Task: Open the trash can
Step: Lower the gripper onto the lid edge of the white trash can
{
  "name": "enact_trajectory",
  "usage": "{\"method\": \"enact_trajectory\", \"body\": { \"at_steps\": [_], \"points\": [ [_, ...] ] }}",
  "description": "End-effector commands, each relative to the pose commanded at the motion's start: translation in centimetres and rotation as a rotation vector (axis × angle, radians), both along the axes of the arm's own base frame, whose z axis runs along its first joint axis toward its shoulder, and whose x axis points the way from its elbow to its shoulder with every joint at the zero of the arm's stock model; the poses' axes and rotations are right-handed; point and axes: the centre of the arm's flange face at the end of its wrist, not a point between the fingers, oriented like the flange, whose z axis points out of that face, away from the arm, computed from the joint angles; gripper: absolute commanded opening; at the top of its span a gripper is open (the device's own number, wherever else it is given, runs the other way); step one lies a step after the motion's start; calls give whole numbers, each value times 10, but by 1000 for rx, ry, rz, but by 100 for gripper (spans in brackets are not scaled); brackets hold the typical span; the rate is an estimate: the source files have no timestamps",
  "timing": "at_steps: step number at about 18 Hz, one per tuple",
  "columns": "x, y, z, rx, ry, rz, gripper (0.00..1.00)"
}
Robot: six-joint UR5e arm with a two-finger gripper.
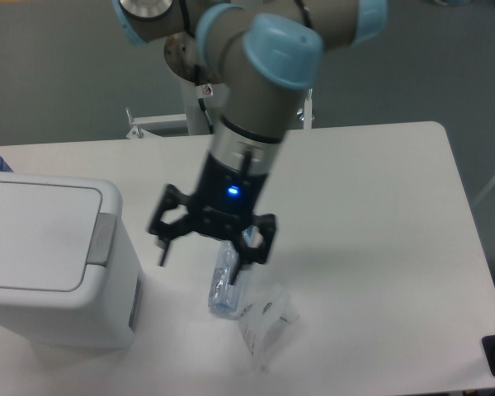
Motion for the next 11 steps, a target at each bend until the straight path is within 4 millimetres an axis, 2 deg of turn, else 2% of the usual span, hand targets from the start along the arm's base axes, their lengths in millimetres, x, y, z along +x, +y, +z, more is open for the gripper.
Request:
{"method": "enact_trajectory", "body": {
  "at_steps": [1,3,5,11],
  "points": [
    [3,1,-4,-6,-6,-3,100],
    [25,6,-20,-27,-20,-38,100],
    [34,5,-31,-34,-25,-45,100],
    [49,10,-38,-48,-27,-43,100]
  ]
}}
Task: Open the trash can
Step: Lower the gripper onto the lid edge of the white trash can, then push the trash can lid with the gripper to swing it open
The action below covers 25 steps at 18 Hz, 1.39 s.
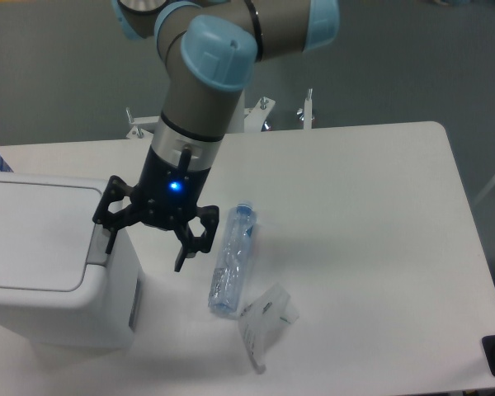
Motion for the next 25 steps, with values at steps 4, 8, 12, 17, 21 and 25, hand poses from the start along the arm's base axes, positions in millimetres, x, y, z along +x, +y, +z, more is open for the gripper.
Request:
{"method": "enact_trajectory", "body": {
  "at_steps": [4,8,12,17,21,25],
  "points": [
    [-2,-1,0,-10,19,9,100],
    [-1,0,0,-10,19,7,100],
    [-1,0,0,-10,19,7,100],
    [-1,0,0,-11,21,8,100],
    [-1,0,0,-11,21,8,100],
    [-2,0,-3,-14,18,8,100]
  ]
}}
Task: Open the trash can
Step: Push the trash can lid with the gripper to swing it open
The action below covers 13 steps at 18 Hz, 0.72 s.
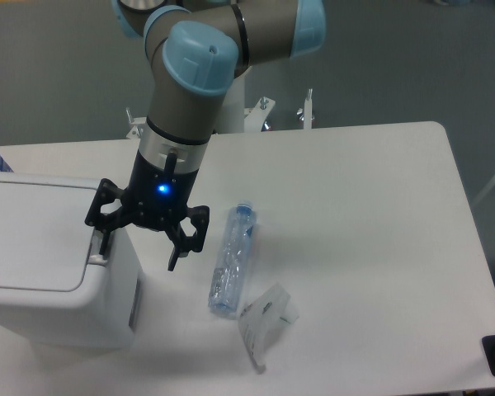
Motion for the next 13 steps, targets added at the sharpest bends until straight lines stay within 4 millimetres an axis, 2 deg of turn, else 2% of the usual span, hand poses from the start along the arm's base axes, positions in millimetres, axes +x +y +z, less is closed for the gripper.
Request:
{"method": "enact_trajectory", "body": {
  "at_steps": [8,13],
  "points": [
    [0,0,1,1,1,0,100],
    [-3,4,25,38,34,-4,100]
  ]
}}
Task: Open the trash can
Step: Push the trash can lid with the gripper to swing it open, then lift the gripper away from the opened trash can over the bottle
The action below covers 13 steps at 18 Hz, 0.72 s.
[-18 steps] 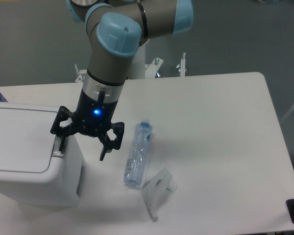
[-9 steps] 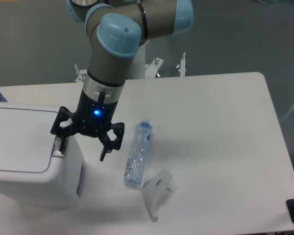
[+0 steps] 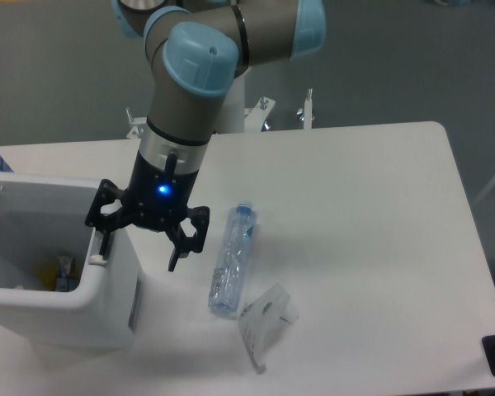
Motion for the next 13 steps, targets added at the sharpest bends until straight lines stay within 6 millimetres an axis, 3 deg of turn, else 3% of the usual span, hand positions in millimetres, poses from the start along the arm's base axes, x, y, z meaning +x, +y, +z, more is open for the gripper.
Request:
{"method": "enact_trajectory", "body": {
  "at_steps": [3,5,10,13],
  "points": [
    [-13,1,19,41,41,9,100],
    [-38,-10,22,62,74,34,100],
    [-82,-32,7,-58,256,57,100],
    [-123,-48,-12,-111,296,65,100]
  ]
}}
